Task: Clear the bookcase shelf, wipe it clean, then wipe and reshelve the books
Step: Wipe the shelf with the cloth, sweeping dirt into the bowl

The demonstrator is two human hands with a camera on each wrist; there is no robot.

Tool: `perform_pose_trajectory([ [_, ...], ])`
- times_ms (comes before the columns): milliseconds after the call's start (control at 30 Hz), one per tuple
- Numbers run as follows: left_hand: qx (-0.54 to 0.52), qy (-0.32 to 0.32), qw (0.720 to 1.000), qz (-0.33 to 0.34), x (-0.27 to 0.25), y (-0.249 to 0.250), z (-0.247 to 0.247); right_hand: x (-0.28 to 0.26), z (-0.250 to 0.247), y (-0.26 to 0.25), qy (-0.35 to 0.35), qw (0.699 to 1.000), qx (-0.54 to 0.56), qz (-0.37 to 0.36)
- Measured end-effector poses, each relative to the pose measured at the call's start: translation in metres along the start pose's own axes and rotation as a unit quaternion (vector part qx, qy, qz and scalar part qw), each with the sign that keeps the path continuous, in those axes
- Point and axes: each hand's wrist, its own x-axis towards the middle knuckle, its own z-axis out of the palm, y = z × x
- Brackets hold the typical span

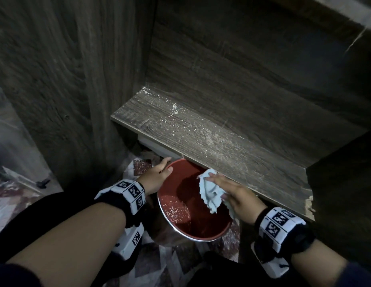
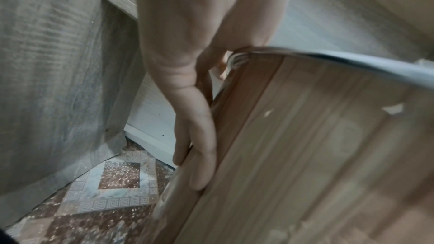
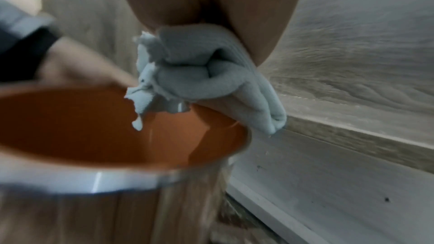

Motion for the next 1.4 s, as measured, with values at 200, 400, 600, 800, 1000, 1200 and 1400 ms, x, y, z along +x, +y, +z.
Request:
perform_pose_trajectory([
  [200,0.018,0.023,0.999,0.02,-0.006,0.005,-0.001,0.002,-0.059,0.021,0.135,0.984,0.047,0.109],
  [400,0.019,0.036,0.998,0.041,-0.005,0.008,0.0,0.012,-0.103,0.077,0.24,0.925,0.009,0.295],
  [600,-0.002,0.05,0.999,0.018,-0.001,0.007,-0.003,0.033,-0.104,0.134,0.094,0.877,-0.103,0.461],
  [800,-0.019,0.029,0.999,-0.004,0.008,-0.001,-0.012,0.066,-0.091,0.139,0.101,0.885,-0.085,0.447],
  [1000,-0.042,0.014,0.999,-0.012,0.008,-0.004,-0.012,0.082,-0.093,0.133,0.14,0.885,-0.062,0.44],
  [1200,-0.05,-0.016,0.999,-0.012,0.011,-0.006,-0.011,0.103,-0.085,0.112,0.135,0.888,-0.063,0.435],
  [1400,-0.046,-0.018,0.999,-0.003,0.014,-0.009,-0.015,0.115,-0.079,0.087,0.117,0.895,0.011,0.43],
])
